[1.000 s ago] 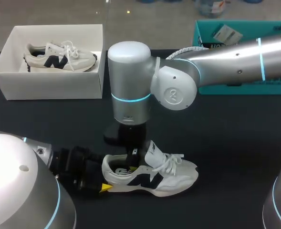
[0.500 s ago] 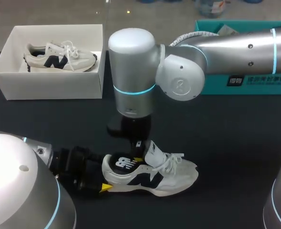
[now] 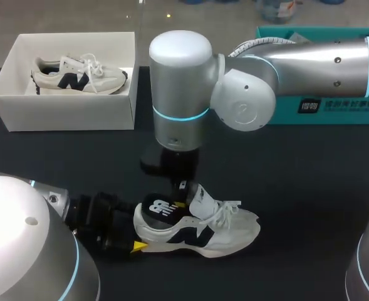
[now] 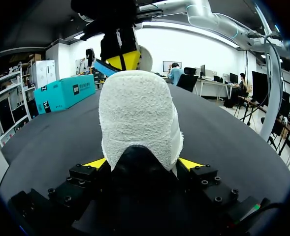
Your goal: Take the shoe out of the shoebox, open the shoe tongue, remove and reinsert the insole, then place the shoe into the shoebox
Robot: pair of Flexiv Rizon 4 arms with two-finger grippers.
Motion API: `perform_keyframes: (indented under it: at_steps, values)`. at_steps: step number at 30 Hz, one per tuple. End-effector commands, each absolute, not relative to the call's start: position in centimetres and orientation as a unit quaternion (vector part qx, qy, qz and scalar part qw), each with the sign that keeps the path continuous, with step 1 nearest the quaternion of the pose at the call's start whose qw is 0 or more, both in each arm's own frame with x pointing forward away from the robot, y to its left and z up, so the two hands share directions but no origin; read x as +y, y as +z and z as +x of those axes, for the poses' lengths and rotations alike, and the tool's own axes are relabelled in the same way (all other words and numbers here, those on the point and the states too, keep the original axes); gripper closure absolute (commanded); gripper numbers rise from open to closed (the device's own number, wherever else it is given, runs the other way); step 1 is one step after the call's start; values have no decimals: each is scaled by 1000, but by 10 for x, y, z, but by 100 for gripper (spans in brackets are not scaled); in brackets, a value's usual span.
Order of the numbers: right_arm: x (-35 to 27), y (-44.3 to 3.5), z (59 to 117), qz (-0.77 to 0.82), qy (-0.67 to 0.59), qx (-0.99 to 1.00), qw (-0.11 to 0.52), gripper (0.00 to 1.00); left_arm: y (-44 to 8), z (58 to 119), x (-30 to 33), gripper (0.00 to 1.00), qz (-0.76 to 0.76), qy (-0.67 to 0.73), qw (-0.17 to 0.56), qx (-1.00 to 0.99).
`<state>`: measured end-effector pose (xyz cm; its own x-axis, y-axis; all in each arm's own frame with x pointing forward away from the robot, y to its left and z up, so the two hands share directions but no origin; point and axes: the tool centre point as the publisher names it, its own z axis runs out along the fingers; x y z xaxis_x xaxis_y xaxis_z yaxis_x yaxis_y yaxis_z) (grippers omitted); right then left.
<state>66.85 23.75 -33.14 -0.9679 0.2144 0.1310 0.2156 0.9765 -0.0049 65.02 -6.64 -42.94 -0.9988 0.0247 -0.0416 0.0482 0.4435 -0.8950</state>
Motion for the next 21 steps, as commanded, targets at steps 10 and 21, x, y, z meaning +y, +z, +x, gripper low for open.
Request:
perform_keyframes:
  at_steps: [10, 21]
  values:
    - [236, -342, 671, -98, -20, -990, 96, 55, -436, 652, -66, 100, 21, -526, 11, 850]
    - [238, -352, 672, -91, -32, -989, 110, 61, -436, 652, -66, 100, 21, -526, 11, 850]
